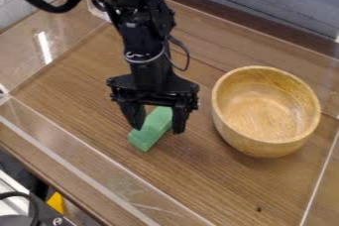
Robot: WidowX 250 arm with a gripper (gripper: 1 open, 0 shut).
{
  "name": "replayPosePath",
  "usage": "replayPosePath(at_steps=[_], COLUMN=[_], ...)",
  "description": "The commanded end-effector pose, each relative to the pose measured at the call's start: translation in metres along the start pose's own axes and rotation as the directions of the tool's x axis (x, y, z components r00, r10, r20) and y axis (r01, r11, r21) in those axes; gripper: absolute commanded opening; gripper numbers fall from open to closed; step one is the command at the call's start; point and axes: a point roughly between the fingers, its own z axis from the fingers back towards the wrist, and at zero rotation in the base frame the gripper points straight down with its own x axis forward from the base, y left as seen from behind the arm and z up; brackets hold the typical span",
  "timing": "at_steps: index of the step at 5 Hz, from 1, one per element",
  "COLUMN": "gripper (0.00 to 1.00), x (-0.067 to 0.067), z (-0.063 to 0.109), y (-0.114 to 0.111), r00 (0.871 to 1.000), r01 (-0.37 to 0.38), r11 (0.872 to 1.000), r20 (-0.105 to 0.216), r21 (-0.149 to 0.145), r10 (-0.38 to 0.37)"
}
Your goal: Remove the green block from inside the brown bowl and put it on the table
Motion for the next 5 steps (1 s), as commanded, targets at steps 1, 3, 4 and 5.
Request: replayPosePath(at_steps=[1,3,4,5], gripper=[1.0,1.0,1.0,1.0], x=[0.016,0.018,0.019,0.019], z=[0.012,0.01,0.003,-0.001], y=[-0.001,0.01,0.013,0.015], r00=[0.996,0.994,0.996,0.997], r01=[-0.075,-0.096,-0.078,-0.064], r11=[0.997,0.995,0.997,0.998], r20=[0.049,0.048,0.043,0.036], r21=[-0.007,-0.004,-0.003,-0.003], r10=[0.075,0.096,0.078,0.064])
